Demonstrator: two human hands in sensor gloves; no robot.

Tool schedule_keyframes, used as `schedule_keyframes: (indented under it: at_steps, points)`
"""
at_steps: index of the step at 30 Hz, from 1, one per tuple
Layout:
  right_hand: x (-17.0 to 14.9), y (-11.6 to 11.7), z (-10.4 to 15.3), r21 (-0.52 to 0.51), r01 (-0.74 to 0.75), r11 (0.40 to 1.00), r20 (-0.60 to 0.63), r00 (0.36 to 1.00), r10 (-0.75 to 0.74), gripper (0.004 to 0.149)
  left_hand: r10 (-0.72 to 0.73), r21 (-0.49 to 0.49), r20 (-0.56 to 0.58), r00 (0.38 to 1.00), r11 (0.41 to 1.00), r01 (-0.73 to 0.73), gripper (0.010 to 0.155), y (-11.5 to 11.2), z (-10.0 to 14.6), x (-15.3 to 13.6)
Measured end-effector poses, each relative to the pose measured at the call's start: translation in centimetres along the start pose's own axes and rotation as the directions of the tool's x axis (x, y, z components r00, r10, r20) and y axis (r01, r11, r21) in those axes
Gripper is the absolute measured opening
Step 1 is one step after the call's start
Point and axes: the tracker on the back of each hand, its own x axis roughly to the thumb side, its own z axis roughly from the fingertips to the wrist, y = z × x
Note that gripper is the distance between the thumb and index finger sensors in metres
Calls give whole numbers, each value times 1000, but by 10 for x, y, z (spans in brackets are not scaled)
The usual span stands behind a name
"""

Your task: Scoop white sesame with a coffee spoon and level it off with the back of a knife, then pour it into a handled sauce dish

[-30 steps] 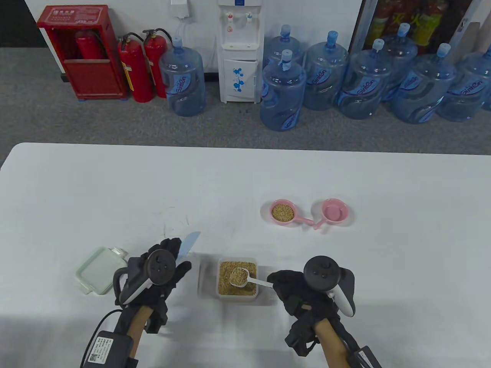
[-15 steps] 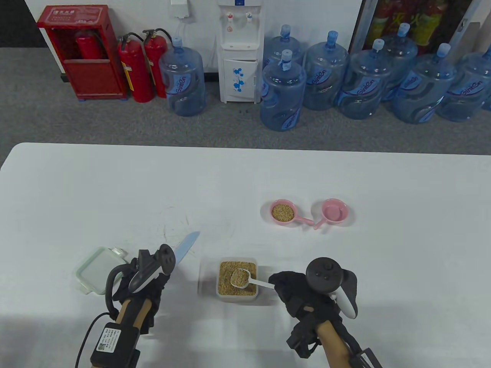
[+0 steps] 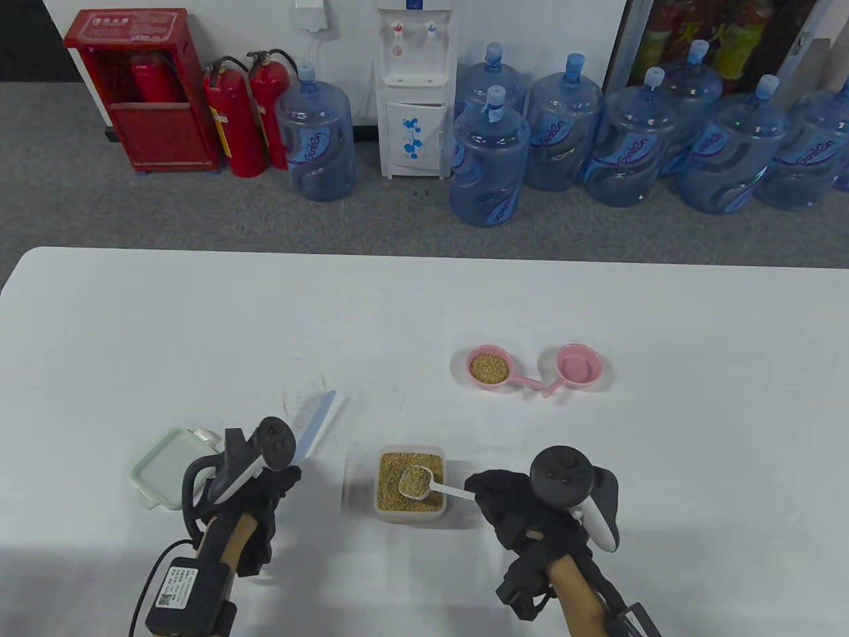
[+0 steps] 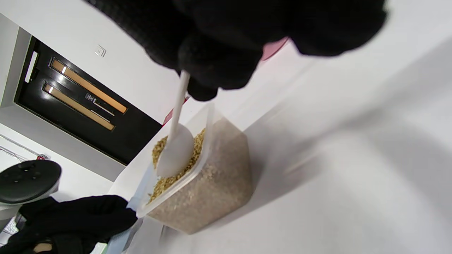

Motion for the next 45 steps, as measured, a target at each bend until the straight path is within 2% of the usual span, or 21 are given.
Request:
schedule_keyframes:
  at_steps: [4,7,11,17,23,45]
  points:
    - [-1,-1,0,-2,4,1000,-3,1000,-4,43,67,117,132,989,990,-83,42,16,20,14]
    - [-1,-1,0,-3,3,1000,-5,1000,-3,43,105,149,275,956,977,-150,42,24,38,30]
    - [-1,-2,0,-6,6,1000,-7,1000,-6,43,109,144,446,888,971,-192,42,27,63,58]
    - [-1,-4,1,-21,10,1000,-10,1000,-10,43,77,55,553,830,990,-129,42,17,82,88]
    - [-1,-4,1,-16,18,1000,-6,1000,-18,43,19,58,553,833,996,-61,42,10,84,98]
    - [0,-5,3,15,27,1000,9,1000,-27,42,-16,48,458,889,999,-7,42,8,76,89]
